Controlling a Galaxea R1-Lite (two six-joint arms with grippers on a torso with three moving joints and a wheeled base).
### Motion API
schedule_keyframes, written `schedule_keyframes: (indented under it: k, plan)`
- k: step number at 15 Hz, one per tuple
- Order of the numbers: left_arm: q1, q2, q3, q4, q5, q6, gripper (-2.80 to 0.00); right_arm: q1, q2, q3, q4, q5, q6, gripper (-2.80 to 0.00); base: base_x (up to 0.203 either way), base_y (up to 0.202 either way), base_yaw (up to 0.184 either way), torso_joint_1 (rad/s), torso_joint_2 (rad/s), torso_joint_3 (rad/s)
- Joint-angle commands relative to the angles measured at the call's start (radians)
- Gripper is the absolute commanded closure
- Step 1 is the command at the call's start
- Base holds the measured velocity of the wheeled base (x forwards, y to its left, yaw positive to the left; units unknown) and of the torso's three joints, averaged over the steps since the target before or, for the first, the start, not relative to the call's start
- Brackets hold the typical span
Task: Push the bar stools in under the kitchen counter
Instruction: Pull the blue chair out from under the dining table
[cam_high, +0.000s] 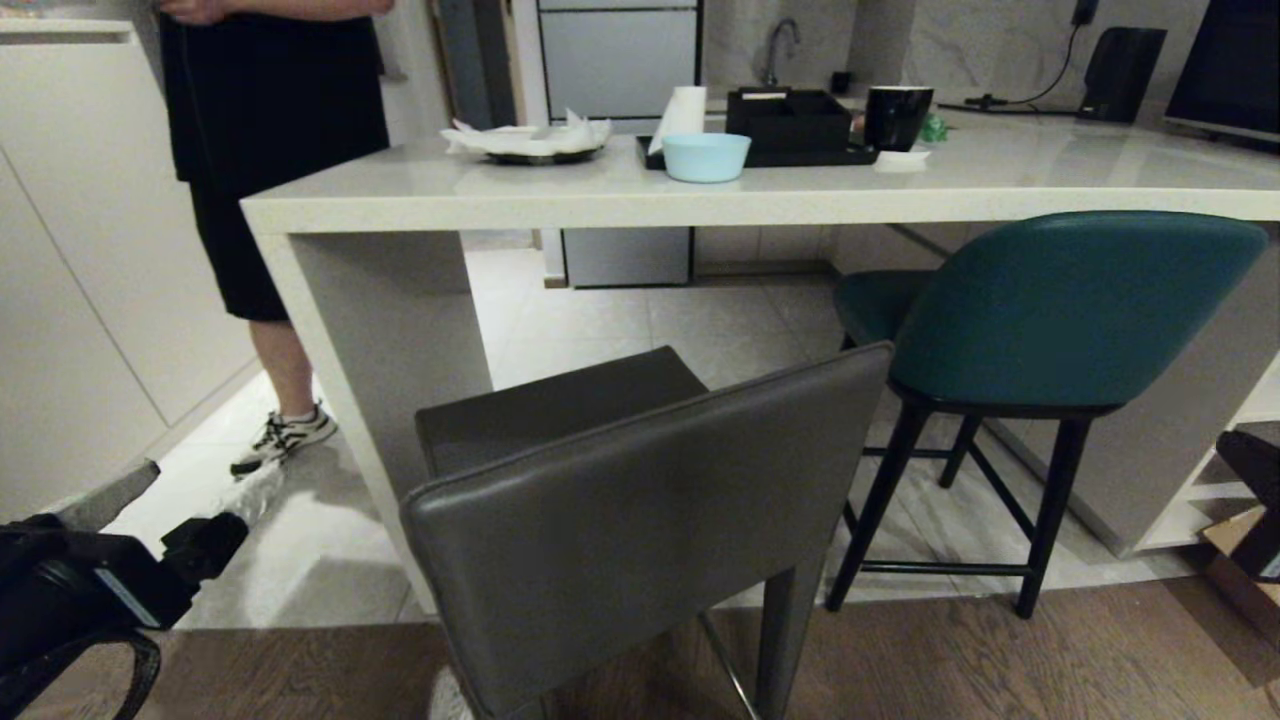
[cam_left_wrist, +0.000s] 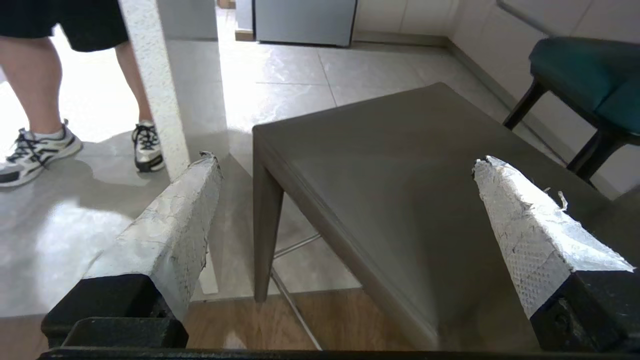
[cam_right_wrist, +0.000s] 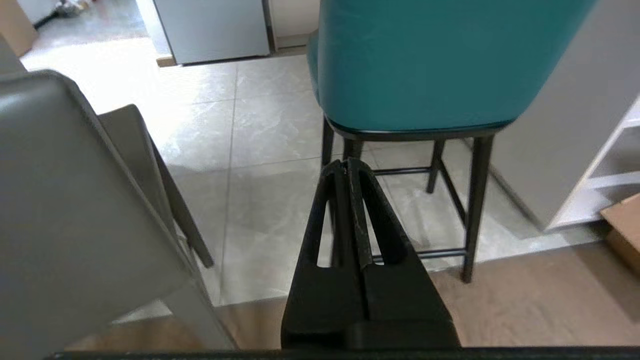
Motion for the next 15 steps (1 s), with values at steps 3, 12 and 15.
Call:
schedule_keyframes:
  k: [3, 12, 15]
  plan:
    - [0.002, -0.293, 0.014, 0.223, -0.003, 0.018, -2.80, -0.034, -0.214, 0.026, 0.122, -0.002, -0.012, 0.00, 0.000, 0.000, 0.000, 0.000, 0.00, 0.000]
    - [0.006, -0.761, -0.043, 0.764, -0.027, 0.132, -2.80, -0.251, -0.566, 0.016, 0.428, 0.041, -0.060, 0.00, 0.000, 0.000, 0.000, 0.000, 0.00, 0.000]
    - [0.008, -0.764, -0.019, 0.756, 0.037, 0.169, -2.80, -0.297, -0.648, 0.011, 0.485, 0.081, -0.092, 0.00, 0.000, 0.000, 0.000, 0.000, 0.00, 0.000]
